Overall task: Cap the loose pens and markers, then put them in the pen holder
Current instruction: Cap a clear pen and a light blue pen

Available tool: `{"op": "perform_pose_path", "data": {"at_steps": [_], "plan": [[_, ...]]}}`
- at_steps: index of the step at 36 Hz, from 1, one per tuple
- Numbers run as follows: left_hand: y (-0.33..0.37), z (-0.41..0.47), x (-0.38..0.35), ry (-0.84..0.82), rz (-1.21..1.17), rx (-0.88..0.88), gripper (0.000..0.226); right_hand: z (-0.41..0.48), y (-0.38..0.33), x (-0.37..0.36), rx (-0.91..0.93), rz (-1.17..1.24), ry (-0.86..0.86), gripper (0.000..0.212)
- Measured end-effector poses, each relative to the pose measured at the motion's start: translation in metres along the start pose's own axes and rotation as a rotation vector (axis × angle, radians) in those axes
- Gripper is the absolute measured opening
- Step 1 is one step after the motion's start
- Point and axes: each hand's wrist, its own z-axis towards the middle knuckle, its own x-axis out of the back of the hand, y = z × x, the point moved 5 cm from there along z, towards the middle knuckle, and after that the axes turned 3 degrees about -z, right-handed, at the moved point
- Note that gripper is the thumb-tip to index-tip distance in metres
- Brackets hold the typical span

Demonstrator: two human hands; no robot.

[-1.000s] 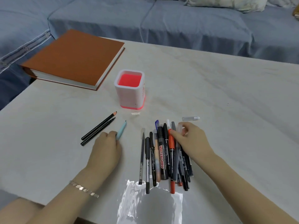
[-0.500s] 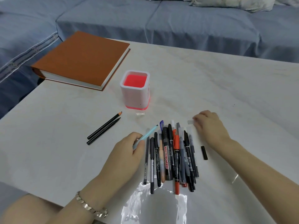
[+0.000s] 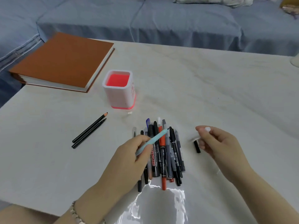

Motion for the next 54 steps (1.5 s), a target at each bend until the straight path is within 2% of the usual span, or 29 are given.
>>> {"op": "perform_pose_path", "data": {"at_steps": [5,9,15,20,24,26,31,35,42,50,54], "plan": [[0.011,-0.005,-0.006,-0.046,-0.006,-0.034,0.013,-0.018,-0.008,0.002,-0.022,0.132,-0.005,0.026],[0.017,-0.009,-0.010,-0.066,0.010,-0.057,0.016,-0.025,-0.017,-0.003,0.006,0.236,0.000,0.015],[0.018,-0.012,-0.012,-0.068,0.065,-0.099,0.024,-0.032,-0.021,-0.009,-0.009,0.336,-0.007,0.017],[0.020,-0.014,-0.011,-0.078,0.078,-0.114,0.026,-0.035,-0.022,-0.013,-0.001,0.356,-0.044,0.046],[0.023,-0.015,-0.011,-0.087,0.078,-0.148,0.025,-0.037,-0.022,-0.016,-0.039,0.353,-0.059,0.025],[0.023,-0.015,-0.012,-0.095,0.087,-0.160,0.020,-0.038,-0.022,-0.019,-0.055,0.328,-0.081,0.024],[0.024,-0.017,-0.011,-0.080,0.060,-0.183,0.030,-0.044,-0.020,-0.030,-0.074,0.280,-0.170,0.021],[0.028,-0.019,-0.010,-0.038,0.030,-0.178,0.021,-0.045,-0.020,-0.033,-0.052,0.267,-0.199,0.018],[0.026,-0.020,-0.003,0.045,-0.122,-0.028,0.035,-0.045,-0.029,-0.042,0.069,0.258,-0.233,0.014],[0.016,-0.016,0.001,-0.008,-0.556,0.255,0.019,-0.042,-0.045,-0.058,0.191,0.172,-0.328,0.015],[0.011,-0.010,-0.004,-0.030,-0.539,0.283,0.018,-0.033,-0.040,-0.069,0.159,0.100,-0.313,0.009]]}}
